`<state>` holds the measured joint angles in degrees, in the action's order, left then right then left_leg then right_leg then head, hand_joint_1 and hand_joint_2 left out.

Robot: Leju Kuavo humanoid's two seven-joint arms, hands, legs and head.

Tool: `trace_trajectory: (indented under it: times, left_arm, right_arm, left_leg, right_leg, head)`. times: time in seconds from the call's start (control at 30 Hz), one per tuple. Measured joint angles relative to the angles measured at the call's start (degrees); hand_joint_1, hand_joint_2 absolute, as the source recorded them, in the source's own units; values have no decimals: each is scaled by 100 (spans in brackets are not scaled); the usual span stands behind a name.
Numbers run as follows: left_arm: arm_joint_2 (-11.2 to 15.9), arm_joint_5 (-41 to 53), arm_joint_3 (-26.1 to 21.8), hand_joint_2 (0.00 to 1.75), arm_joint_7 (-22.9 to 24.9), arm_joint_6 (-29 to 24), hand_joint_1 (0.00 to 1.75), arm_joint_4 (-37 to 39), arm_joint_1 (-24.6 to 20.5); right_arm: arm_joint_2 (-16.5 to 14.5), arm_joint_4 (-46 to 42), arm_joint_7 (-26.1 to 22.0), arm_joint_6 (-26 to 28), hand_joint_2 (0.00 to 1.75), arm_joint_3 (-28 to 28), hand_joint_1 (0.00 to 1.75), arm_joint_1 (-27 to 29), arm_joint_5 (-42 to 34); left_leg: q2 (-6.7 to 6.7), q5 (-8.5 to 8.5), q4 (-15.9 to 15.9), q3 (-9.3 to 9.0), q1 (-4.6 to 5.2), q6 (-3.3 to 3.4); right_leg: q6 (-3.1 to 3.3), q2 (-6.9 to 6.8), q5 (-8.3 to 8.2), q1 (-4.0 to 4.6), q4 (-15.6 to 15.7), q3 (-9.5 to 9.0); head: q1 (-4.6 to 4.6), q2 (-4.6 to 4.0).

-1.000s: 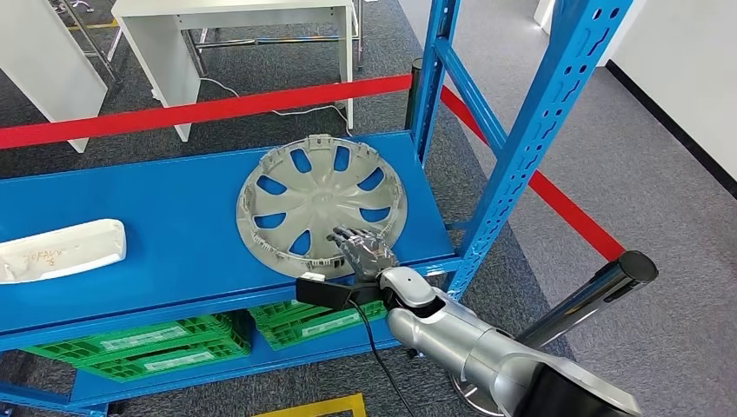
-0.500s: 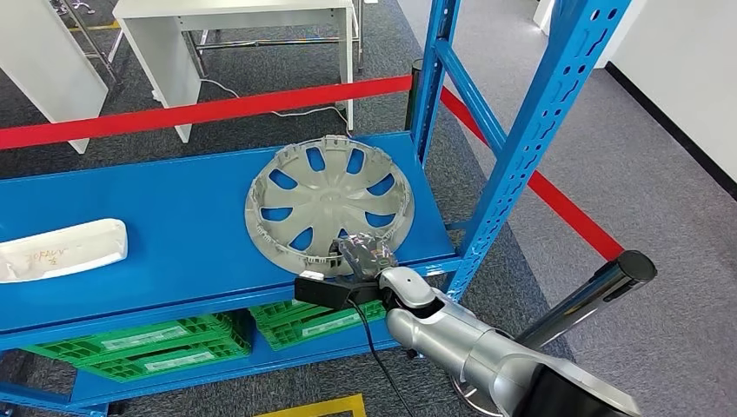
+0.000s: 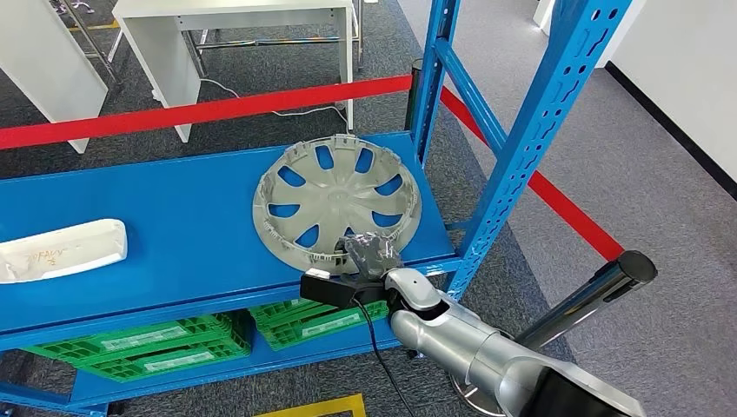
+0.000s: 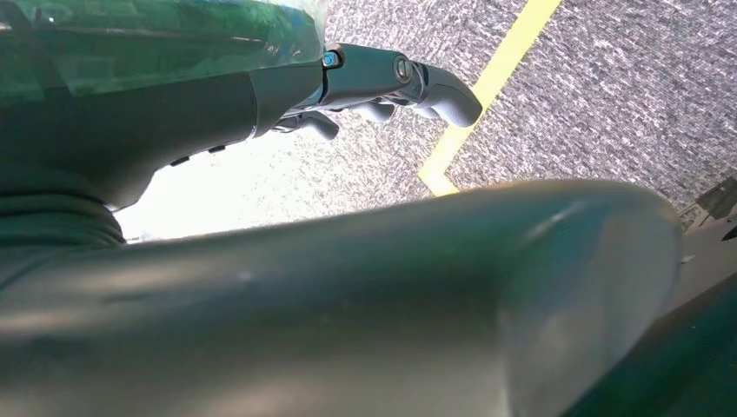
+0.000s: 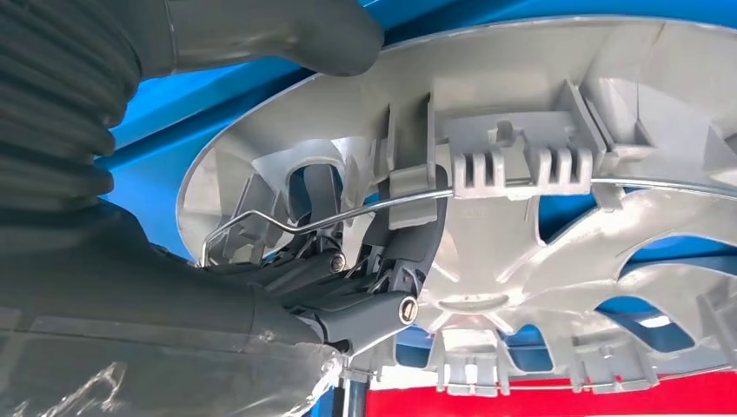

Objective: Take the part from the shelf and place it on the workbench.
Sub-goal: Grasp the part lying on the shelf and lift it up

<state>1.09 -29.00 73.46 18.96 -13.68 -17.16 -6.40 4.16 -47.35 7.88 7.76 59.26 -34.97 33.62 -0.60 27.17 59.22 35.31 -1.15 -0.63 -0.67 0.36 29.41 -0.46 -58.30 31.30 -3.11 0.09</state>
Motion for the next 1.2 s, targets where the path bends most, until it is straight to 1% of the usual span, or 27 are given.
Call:
trace_trajectory:
  times: [0.07,0.17,0.27,0.33,0.53,0.7,0.8,0.9,0.97,1.03,1.1,1.2]
  left_arm:
    - [-5,-11,-1,0,-22,-1,0,0,2]
    - [-16,-38,-2,0,-98,-11,0,0,8]
    - [-22,-38,-2,0,-201,-78,0,0,11]
    - [-25,-19,-2,0,-264,-137,0,0,17]
    - [-47,45,0,0,-442,-238,0,0,25]
    - [-74,85,1,0,-506,-255,0,0,25]
    - [-76,93,1,0,-535,-255,0,0,25]
    - [-84,97,1,0,-562,-256,0,0,24]
    - [-93,90,1,0,-575,-270,0,0,24]
    - [-105,73,1,0,-581,-290,0,0,23]
    - [-115,44,1,0,-579,-299,0,0,23]
    - [-121,3,1,0,-538,-300,0,0,22]
  right_arm:
    - [14,-68,-181,172,175,-78,175,65,-253]
    - [39,-323,-649,504,175,-318,175,234,-935]
    - [66,-784,-1051,651,175,-608,175,502,-1542]
    - [95,-1225,-1232,708,175,-794,175,696,-1808]
    - [282,-2635,-1326,732,175,-1268,175,1055,-2129]
    - [422,-3455,-1444,666,175,-1499,175,1264,-2417]
    - [503,-3847,-1471,693,175,-1586,175,1339,-2366]
    - [588,-4194,-1345,742,175,-1633,175,1371,-2139]
    - [644,-4391,-1251,744,175,-1645,87,1384,-2060]
    - [691,-4538,-1170,745,87,-1653,0,1395,-2037]
    - [722,-4623,-1031,736,0,-1666,0,1399,-2033]
    - [762,-4653,-510,598,0,-1665,0,1344,-1873]
  left_leg:
    - [0,0,0,0,0,0]
    - [0,2,0,0,0,-3]
    - [0,3,0,2,0,-4]
    - [-1,4,0,4,0,-5]
    - [-1,11,0,4,-1,-8]
    - [0,13,0,3,0,-9]
    - [0,13,0,3,0,-9]
    - [0,13,0,3,-1,-9]
    - [0,13,0,3,-1,-9]
    - [0,14,0,3,-1,-10]
    - [0,14,0,4,-1,-11]
    - [0,15,-1,4,0,-11]
  right_leg:
    - [0,0,0,0,0,0]
    - [0,3,0,0,0,1]
    - [0,3,1,0,0,4]
    - [0,1,2,0,0,6]
    - [2,3,8,0,0,8]
    - [1,4,8,0,0,8]
    - [1,4,8,0,0,8]
    - [2,4,8,0,0,8]
    - [2,4,8,0,0,8]
    - [2,4,8,0,0,8]
    - [2,4,8,0,0,7]
    - [2,4,9,0,0,6]
  head:
    - [0,0]
    - [-1,0]
    - [0,0]
    - [1,0]
    - [1,0]
    - [0,0]
    - [0,0]
    - [0,0]
    - [0,0]
    - [0,0]
    - [0,0]
    - [0,0]
